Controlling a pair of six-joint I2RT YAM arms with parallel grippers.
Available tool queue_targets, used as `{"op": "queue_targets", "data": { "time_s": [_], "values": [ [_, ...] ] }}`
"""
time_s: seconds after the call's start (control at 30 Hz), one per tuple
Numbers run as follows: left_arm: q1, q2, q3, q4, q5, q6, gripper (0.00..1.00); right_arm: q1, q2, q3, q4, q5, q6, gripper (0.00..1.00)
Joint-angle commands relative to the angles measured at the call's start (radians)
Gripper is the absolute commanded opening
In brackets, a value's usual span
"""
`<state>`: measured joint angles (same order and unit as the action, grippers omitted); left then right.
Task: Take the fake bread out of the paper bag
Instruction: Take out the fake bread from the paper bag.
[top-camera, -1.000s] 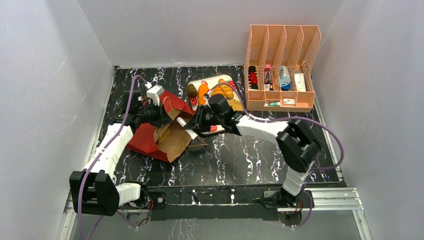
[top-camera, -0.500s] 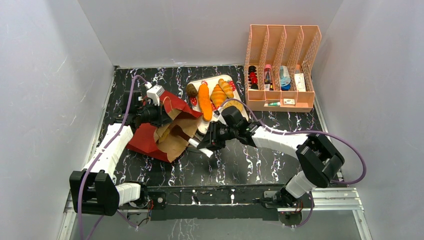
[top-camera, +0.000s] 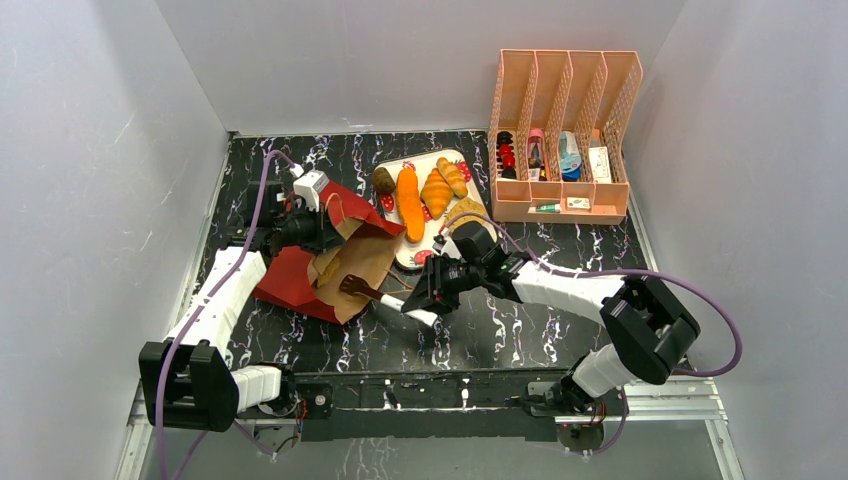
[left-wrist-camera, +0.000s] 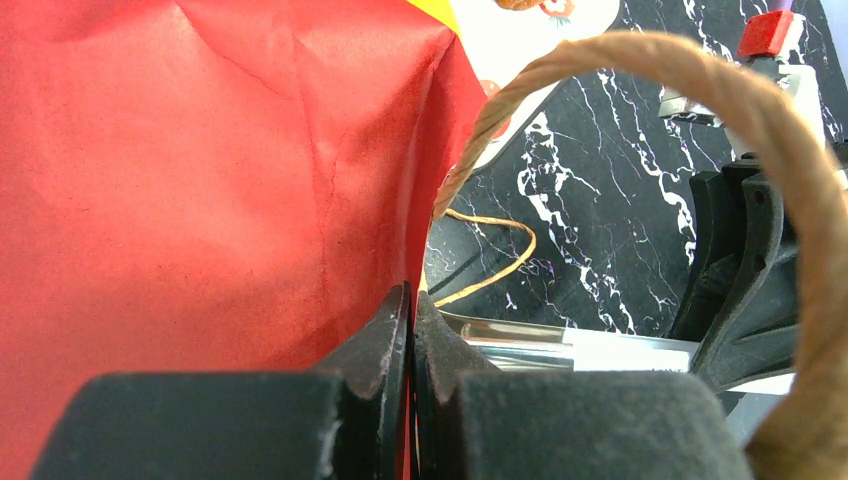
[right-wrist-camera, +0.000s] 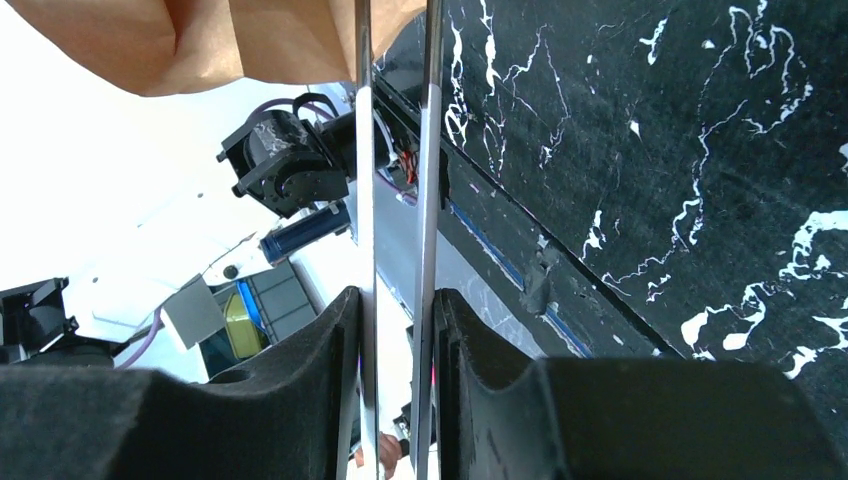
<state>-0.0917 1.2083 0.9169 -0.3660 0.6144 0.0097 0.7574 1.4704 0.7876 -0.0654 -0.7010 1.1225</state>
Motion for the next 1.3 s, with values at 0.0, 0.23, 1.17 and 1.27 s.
{"op": "queue_targets", "data": {
  "time_s": [0.0,0.23,1.17,1.27],
  "values": [
    [-0.004,-0.006,0.01,0.007,0.033,0.001,0.0,-0.003,-0.025,-0.005,0.115,-0.049,0.035,0.25],
    [-0.004,-0.001,0.015,0.003,0.035,0.002,0.0,-0.003,0.019,0.0,0.218,-0.055,0.108,0.27],
    [-0.003,0.024,0.008,0.04,0.062,-0.006,0.0,0.001,0.248,0.136,0.316,-0.062,0.189,0.31],
    [-0.004,0.023,0.006,0.044,0.065,-0.009,0.0,0.008,0.264,0.147,0.341,-0.06,0.201,0.32]
  ]
}}
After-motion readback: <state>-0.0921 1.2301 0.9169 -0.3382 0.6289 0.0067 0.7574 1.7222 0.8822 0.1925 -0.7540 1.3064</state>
